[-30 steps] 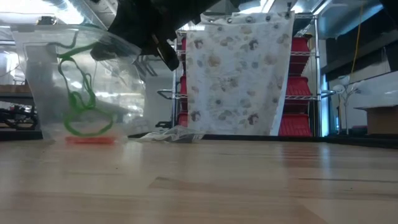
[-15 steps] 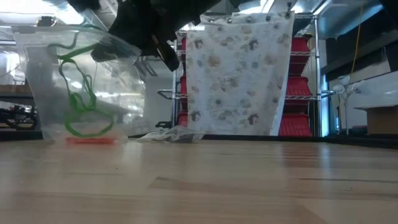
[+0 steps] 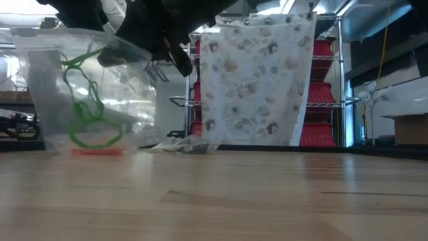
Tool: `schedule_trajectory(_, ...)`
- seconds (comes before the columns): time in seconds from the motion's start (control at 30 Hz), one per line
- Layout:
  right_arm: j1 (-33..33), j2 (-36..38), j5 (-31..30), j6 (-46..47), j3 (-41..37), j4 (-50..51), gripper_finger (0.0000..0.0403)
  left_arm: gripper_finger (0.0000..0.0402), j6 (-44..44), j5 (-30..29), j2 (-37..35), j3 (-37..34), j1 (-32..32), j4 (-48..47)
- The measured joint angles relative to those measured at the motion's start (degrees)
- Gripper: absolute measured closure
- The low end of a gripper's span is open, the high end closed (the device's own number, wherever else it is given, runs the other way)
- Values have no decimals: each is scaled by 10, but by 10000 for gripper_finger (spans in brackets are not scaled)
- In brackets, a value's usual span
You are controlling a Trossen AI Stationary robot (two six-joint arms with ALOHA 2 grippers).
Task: Sort rubber bands
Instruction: Put the green rubber band into the transparent zip bag
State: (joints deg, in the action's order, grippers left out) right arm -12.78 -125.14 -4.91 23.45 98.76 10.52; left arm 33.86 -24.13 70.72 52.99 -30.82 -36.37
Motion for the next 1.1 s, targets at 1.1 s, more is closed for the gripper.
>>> schedule_trajectory(1.1, 0, 0, 0, -2, 0, 1, 403, 313, -103, 36, 42, -7, 9, -21)
